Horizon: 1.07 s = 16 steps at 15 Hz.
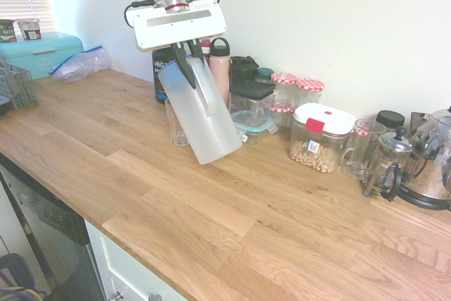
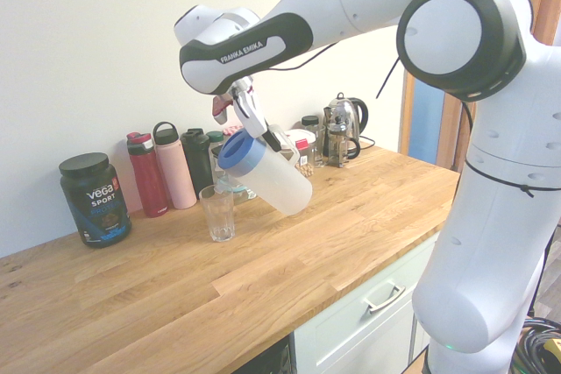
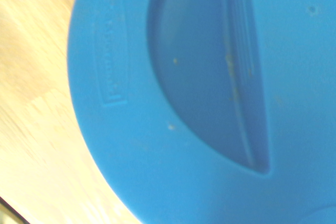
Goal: Pour me some water
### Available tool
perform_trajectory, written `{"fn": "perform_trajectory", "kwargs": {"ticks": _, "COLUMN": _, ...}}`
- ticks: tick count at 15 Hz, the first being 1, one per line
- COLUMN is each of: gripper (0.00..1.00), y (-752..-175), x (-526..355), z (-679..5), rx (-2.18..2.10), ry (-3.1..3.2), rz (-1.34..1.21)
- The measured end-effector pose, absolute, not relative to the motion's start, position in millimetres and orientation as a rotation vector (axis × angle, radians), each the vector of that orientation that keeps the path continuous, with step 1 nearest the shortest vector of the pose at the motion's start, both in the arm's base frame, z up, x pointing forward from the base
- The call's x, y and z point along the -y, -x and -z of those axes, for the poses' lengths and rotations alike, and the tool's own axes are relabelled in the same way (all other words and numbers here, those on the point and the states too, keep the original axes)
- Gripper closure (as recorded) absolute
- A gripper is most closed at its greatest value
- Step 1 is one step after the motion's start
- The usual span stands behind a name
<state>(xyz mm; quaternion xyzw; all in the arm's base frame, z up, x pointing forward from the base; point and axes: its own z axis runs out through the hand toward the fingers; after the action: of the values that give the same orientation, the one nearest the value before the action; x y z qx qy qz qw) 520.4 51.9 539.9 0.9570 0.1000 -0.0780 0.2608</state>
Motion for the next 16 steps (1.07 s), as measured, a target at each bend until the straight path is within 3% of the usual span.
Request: {"fn": "perform_trajectory", "kwargs": {"ticks": 16, "gripper": 1.00, "y": -538.2, "x": -78.7, "z": -503.5, "rx": -0.305, "ry": -2.368, "rz": 0.242}}
